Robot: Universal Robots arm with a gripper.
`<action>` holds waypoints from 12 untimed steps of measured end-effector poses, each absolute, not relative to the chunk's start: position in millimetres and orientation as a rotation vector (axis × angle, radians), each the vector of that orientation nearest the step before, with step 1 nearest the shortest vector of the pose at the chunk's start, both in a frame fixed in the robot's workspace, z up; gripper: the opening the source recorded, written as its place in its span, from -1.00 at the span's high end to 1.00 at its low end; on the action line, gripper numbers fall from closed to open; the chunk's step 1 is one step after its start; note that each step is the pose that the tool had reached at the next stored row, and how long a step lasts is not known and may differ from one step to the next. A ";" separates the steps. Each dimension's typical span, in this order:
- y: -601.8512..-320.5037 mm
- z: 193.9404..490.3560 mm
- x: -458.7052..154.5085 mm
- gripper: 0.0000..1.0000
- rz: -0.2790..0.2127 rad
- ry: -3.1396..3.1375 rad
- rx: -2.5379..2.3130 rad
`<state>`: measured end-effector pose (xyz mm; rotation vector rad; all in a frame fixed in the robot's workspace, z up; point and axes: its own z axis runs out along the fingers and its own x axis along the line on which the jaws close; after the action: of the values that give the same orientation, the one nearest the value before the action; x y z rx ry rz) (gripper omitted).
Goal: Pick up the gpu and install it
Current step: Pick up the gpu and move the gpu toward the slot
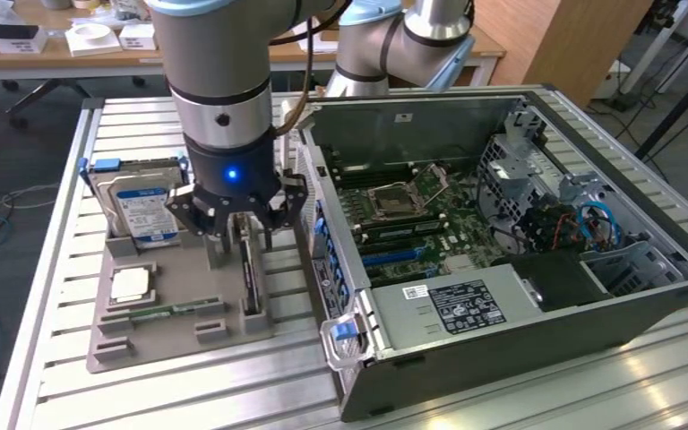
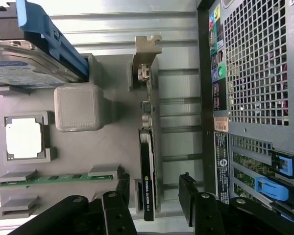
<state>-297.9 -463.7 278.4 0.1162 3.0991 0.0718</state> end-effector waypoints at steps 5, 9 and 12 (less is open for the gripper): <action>-463.7 269.3 -297.8 -0.06 0.072 3.099 0.116; -463.7 262.1 -297.5 -0.06 0.072 3.099 0.116; -463.7 261.5 -297.5 -0.06 0.072 3.100 0.116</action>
<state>-297.5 -463.7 261.5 0.1162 3.0995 0.0717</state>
